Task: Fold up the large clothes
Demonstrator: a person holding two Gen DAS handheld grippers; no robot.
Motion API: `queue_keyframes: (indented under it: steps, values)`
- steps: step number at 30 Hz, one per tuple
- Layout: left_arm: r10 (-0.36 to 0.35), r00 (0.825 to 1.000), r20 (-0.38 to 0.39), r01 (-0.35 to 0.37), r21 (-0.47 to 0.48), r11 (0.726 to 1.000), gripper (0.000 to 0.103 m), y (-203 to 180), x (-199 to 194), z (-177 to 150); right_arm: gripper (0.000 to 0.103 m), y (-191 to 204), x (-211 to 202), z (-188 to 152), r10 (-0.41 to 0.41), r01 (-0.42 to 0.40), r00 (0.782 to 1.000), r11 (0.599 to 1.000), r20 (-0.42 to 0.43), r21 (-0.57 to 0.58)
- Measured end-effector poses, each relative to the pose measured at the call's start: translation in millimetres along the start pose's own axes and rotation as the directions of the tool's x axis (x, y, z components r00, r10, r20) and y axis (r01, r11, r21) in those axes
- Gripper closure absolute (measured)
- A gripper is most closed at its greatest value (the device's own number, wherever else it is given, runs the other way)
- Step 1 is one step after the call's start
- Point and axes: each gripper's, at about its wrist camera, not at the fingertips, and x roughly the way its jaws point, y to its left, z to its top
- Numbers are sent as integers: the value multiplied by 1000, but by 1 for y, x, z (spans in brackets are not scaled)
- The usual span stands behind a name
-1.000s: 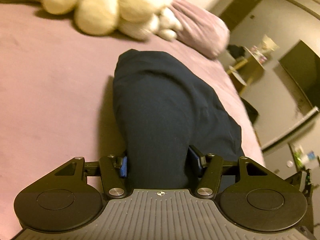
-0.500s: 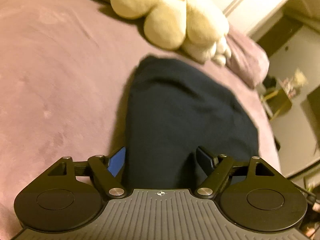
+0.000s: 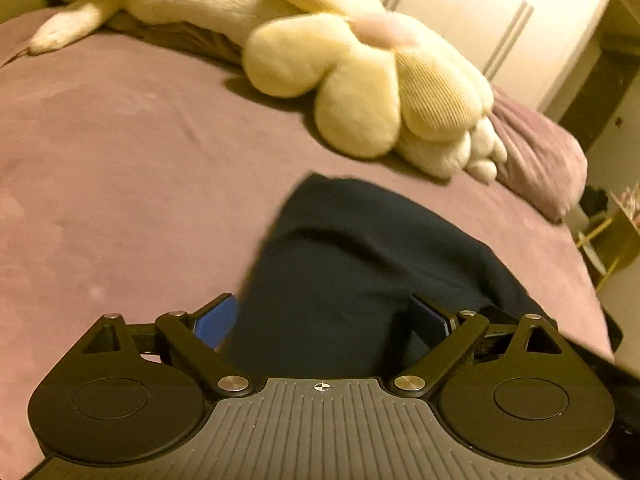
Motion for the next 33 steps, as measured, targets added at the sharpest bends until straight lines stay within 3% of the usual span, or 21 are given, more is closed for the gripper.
queue_keyframes:
  steps: [2, 4, 9, 15, 18, 20, 22, 23, 25, 29, 33]
  values:
    - [16, 1000, 24, -16, 33, 999, 1, -11, 14, -10, 52, 3, 24, -6, -147, 152, 988, 982, 46, -108]
    - [28, 998, 50, -31, 69, 997, 0, -17, 25, -21, 52, -8, 38, -15, -204, 212, 977, 965, 70, -152]
    - [15, 994, 112, -21, 45, 999, 0, -6, 43, -40, 52, -49, 50, -35, -122, 133, 986, 986, 112, -97]
    - [-26, 999, 46, 26, 8, 1000, 0, 6, 27, -27, 49, -41, 55, -36, -118, 134, 986, 983, 121, -129]
    - [-50, 999, -14, 50, -16, 999, 0, 21, 0, -34, 42, -38, 36, -32, -105, 114, 990, 989, 98, -97]
    - [-80, 996, -42, 78, -34, 996, 0, 33, -26, -48, 35, -30, 15, -39, -131, 144, 986, 981, 98, -131]
    - [-88, 993, -77, 87, -12, 996, 0, 41, -50, -63, 28, -24, -13, -52, -168, 185, 980, 967, 109, -177]
    - [-91, 991, -95, 92, 7, 996, 0, 45, -66, -74, 20, -23, -31, -62, -168, 185, 980, 964, 105, -189]
    - [-99, 989, -114, 103, 31, 994, 0, 53, -91, -91, 19, -27, -61, -79, -168, 175, 984, 969, 55, -176]
    - [-29, 990, -135, 42, 100, 994, 0, 59, -137, -118, 9, -34, -119, -126, -216, 206, 975, 966, -48, -156]
    - [129, 975, -180, -86, 226, 970, 0, 52, -154, -125, 8, -28, -141, -159, -234, 211, 951, 969, -200, -130]
